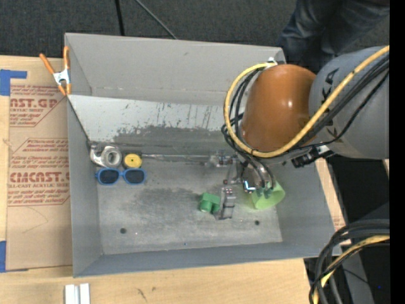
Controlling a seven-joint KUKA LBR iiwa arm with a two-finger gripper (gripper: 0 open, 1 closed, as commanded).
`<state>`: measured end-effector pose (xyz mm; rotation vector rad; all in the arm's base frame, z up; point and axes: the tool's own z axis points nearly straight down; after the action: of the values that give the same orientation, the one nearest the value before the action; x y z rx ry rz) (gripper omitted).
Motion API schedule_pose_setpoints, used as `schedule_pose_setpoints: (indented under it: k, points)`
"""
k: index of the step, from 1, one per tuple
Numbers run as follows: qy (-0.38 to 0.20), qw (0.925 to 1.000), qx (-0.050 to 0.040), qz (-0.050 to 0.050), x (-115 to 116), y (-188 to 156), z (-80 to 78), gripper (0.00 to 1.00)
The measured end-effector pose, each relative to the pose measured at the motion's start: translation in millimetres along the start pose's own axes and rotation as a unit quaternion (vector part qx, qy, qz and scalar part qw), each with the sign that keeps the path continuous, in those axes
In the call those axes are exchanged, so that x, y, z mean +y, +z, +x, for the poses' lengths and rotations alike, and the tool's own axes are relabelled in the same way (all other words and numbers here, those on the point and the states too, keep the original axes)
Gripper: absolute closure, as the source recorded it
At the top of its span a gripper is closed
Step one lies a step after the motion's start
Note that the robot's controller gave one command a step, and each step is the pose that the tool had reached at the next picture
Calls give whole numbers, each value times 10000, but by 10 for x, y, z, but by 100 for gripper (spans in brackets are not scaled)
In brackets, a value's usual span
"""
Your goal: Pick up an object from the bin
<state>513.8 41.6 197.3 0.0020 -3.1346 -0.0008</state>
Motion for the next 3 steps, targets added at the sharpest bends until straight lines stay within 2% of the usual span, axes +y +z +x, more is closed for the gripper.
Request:
schedule_pose_setpoints:
  k: [1, 3]
  points:
    - [754, 9971, -13, 0, -271, 1314, -200, 0]
    - [750, 9972, -33, -10, -257, 1312, -210, 0]
